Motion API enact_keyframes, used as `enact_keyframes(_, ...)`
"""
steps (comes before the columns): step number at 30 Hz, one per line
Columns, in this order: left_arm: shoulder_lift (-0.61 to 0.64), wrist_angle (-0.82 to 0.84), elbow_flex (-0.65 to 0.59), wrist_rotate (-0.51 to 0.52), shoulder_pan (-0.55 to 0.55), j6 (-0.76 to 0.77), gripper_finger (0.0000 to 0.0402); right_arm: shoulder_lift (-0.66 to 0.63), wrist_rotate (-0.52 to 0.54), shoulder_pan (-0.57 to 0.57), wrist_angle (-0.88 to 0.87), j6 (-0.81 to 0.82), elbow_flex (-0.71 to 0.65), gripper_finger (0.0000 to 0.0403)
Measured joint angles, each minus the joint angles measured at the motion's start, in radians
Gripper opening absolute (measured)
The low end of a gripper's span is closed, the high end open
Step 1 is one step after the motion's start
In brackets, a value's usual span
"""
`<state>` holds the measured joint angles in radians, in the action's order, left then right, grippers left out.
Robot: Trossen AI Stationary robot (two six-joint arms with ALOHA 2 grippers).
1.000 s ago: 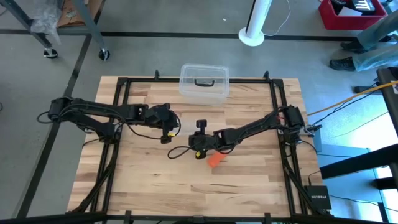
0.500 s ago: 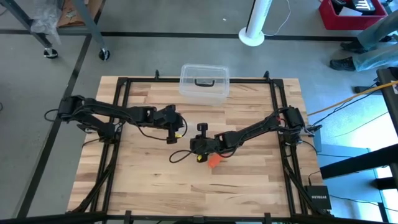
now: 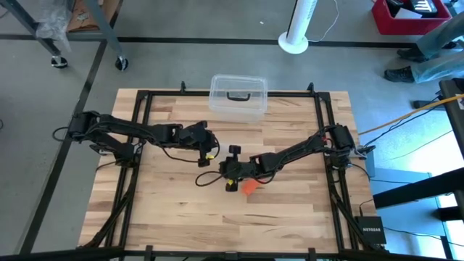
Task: Roll bandage
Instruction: Open the zip bag, then put the orange bandage into the zip bag
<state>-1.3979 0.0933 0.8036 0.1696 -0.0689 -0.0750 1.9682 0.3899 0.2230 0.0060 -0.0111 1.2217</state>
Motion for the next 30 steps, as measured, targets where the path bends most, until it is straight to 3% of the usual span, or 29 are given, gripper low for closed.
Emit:
enact_keyframes(4, 0.0, 0.002, 0.0, 0.0, 0.0, -0.001, 0.0001, -0.017, 0.001, 0.003, -0.045, -0.053, 0.002, 0.0172)
enact_keyframes(11, 0.0, 0.008, 0.0, -0.002, 0.001, -0.003, 0.0001, -0.143, -0.044, 0.054, -0.381, -0.097, 0.111, 0.026)
enact_keyframes(20, 0.0, 0.014, 0.0, -0.002, 0.001, 0.0, 0.0001, -0.192, -0.136, 0.141, -0.7, -0.073, 0.146, 0.0267)
enact_keyframes(30, 0.0, 0.014, 0.0, -0.002, 0.001, -0.003, 0.0001, -0.138, -0.227, 0.157, -0.622, -0.087, 0.01, 0.0253)
